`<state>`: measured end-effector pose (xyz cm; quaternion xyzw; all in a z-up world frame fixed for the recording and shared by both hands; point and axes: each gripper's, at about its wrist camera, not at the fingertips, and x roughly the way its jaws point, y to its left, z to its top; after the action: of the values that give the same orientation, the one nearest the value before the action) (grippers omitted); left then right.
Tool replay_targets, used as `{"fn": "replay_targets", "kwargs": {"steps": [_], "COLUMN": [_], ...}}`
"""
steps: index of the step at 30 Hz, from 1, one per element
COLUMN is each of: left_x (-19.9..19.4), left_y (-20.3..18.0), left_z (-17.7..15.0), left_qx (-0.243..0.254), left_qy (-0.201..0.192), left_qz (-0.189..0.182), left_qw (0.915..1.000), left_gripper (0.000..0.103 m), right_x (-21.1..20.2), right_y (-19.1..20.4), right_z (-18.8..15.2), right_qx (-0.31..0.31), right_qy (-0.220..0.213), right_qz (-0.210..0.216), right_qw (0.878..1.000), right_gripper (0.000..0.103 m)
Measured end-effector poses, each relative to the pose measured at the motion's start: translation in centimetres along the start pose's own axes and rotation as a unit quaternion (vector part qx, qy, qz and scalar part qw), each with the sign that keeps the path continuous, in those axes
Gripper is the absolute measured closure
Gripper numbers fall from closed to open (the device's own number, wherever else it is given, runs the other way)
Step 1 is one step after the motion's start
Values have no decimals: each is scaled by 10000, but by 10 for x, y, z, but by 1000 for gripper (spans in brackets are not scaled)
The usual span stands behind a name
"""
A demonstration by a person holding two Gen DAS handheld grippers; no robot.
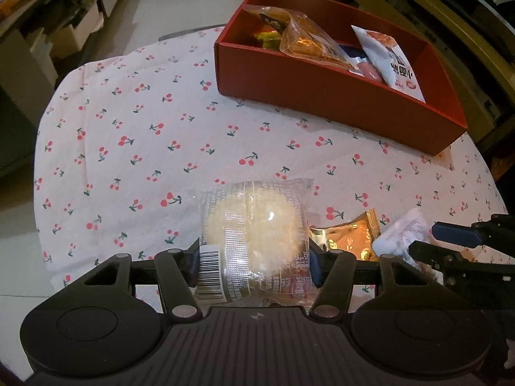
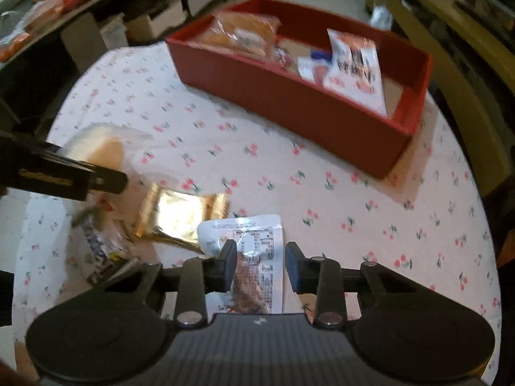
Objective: Organize snacks
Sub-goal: 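Grasp the wrapped cream bun with left tool while right tool grasps the white sausage pouch, then carry the cream bun and sausage pouch over the red box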
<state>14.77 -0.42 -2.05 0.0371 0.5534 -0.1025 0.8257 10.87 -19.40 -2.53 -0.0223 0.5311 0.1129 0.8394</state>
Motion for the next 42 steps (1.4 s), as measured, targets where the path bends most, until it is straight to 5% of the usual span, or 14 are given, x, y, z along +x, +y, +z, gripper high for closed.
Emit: {"fn": "replay_targets", "kwargs": {"steps": [2,4,5,9,12,17,22,26,31,36,39,42], "left_x": [1,2,3,8,10,5,-1,1,0,1,3,4], "left_y": [0,1,2,2,1,-1,-2,-2,-1,-3,-4,-4], "left_z": [0,0,-1,-1,-1,0,-1,-1,0,-4,-7,-8], "left_qx": [0,-4,-5,5,31,37,35,13,6,67,116,132], "left_qy": [27,44,59,144,183,119,29,47,60,81,142,182], "left_qz": [-31,-63,-75,-75,-83,-154,-249,-247,-303,-305,-276,-254], "left_qw": [10000,10000,10000,9999,9998,9998,9997,9997,9995,9995,9994,9994], "left_gripper": [38,38,38,38,38,38,38,38,38,38,38,38], "right_x": [-3,-3,1,27,22,10,-8,0,-3,10,5,1], "right_y": [-1,5,10,20,18,6,-8,-15,0,14,13,7], "right_z": [1,2,2,4,5,-1,4,4,-11,-23,-24,-25], "right_qx": [36,-150,-289,-530,-455,-157,255,487,245,-97,-90,29], "right_qy": [-44,-47,-17,258,158,175,-126,83,217,435,353,299], "right_qz": [101,155,146,-182,-112,-88,92,194,55,-174,-202,-192], "right_qw": [9999,9998,9995,9981,9988,9997,9996,9986,9994,9989,9991,9994], "right_gripper": [40,12,9,7,29,32,50,46,6,4,22,24]}}
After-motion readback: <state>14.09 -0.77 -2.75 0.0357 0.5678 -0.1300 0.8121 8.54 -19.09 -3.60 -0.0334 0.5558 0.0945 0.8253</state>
